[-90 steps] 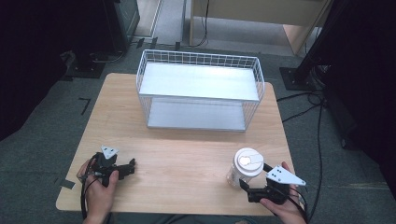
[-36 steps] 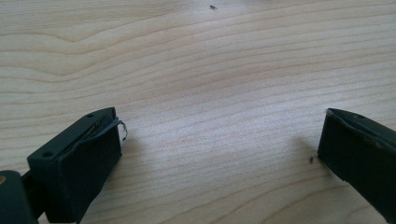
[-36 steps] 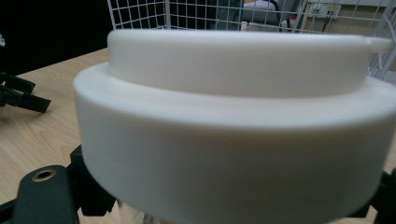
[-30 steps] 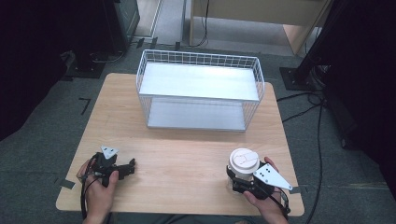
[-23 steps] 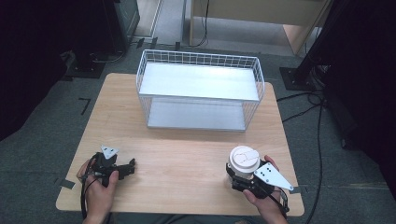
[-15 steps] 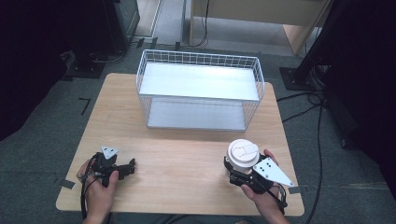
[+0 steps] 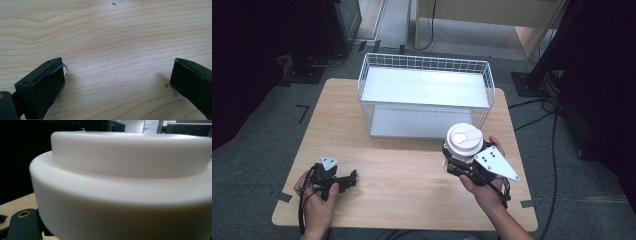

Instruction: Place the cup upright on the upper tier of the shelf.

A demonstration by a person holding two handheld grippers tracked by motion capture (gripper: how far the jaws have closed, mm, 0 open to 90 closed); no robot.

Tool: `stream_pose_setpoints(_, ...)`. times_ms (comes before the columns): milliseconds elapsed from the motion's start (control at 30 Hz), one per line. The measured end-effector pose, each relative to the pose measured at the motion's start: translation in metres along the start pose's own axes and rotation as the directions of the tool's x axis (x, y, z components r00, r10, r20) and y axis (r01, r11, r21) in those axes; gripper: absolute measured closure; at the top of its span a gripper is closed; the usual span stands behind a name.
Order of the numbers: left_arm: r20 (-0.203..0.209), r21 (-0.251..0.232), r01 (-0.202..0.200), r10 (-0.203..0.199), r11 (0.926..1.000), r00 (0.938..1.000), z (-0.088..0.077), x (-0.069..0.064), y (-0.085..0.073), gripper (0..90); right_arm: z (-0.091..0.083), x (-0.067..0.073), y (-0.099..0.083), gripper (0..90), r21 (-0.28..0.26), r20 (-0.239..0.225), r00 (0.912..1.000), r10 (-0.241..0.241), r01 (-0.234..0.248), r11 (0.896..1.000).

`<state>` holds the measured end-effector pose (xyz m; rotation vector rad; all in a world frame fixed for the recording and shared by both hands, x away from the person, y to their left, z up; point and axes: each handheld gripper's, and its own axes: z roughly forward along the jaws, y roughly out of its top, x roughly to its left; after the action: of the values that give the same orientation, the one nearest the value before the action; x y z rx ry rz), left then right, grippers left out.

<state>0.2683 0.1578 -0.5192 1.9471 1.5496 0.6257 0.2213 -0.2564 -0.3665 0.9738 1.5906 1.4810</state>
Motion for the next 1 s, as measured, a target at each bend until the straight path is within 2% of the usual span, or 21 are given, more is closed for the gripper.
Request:
stream_pose_setpoints(433,0.0,-0.001,0.0,0.0,1.0,1.0,0.0,0.0,0.0,0.0,0.038,0.008,0.029,15.5,-0.029,0.023,0.9997,-0.006,0.007,1.0)
stream_pose_setpoints(567,0.0,0.0,0.0,0.0,1.0,1.0,0.0,0.0,0.0,0.0,0.051,0.01,0.036,15.4,-0.031,0.034,0.9991,-0.024,0.025,0.999)
stream_pose_setpoints(633,0.0,-0.001,0.0,0.0,1.0,1.0,0.0,0.0,0.0,0.0,0.06,0.01,0.041,15.5,-0.034,0.041,0.9991,-0.015,0.016,0.999)
stream_pose_setpoints(1000,0.001,-0.001,0.0,0.0,1.0,1.0,0.0,0.0,0.0,0.0,0.088,0.004,0.063,15.4,-0.055,0.084,0.9963,0.018,-0.014,0.998)
